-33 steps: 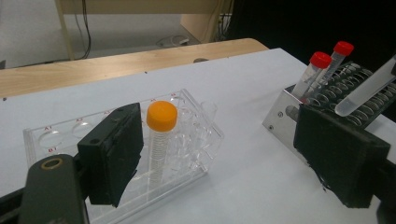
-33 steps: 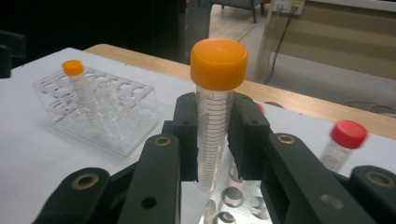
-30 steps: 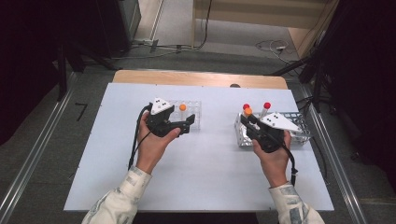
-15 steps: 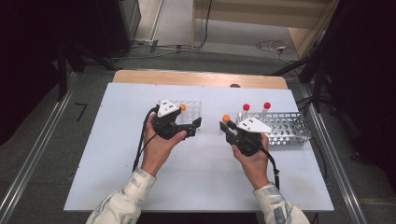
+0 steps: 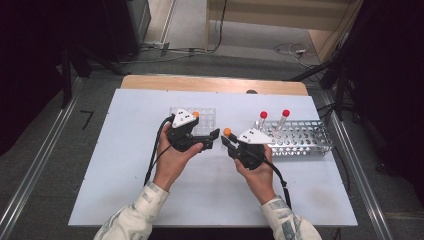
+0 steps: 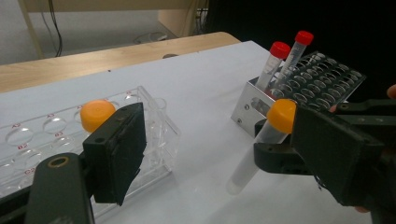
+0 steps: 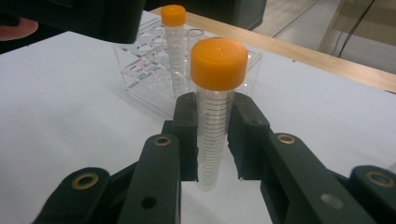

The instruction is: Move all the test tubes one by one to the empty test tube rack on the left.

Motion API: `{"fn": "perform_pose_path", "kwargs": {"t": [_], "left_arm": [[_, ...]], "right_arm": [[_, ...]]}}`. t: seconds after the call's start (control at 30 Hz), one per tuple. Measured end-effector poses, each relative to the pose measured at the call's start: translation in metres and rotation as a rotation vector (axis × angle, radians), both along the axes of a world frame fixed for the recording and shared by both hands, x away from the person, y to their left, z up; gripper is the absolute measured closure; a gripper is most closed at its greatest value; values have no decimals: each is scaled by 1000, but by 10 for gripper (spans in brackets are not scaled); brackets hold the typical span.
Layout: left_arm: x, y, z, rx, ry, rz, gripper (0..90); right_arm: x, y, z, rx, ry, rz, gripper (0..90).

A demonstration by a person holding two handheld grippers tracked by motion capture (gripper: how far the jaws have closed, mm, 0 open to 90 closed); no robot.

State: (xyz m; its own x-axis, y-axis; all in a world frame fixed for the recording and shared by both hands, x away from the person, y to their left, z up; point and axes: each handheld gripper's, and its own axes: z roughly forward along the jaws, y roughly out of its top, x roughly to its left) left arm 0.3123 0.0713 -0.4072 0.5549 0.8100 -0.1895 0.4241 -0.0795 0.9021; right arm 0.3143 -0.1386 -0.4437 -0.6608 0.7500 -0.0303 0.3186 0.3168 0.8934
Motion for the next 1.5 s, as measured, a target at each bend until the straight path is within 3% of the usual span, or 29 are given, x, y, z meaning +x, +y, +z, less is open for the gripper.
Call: {"fn": "perform_pose_path", "kwargs": {"t": [0.3,0.53,0.7,0.93,0.97,1.03,1.17,1.33,1.5], "left_arm": [[-2,-11,-5,26,6,-51,236],[-3,-19,-9,33,-8,-98,499],[-3,-21,-11,48,-7,-100,656],[-3,-20,-10,51,-15,-103,709],[-4,-20,-9,46,-18,-103,711],[-3,-17,-7,47,-16,-104,711],[0,-3,-2,30,-14,-69,711],[1,14,7,15,-27,-31,711],[2,32,14,17,-30,10,711]], "right_arm": [[-2,12,-3,-5,11,27,712],[-3,16,-3,-4,10,38,712],[-3,16,-3,-4,10,39,712],[-4,17,-3,-2,12,39,709],[-4,17,-3,0,10,39,693],[-3,17,-2,11,34,48,537],[-1,11,-1,18,83,42,377],[-2,1,1,26,102,32,307],[-6,-9,1,39,114,34,297]]}}
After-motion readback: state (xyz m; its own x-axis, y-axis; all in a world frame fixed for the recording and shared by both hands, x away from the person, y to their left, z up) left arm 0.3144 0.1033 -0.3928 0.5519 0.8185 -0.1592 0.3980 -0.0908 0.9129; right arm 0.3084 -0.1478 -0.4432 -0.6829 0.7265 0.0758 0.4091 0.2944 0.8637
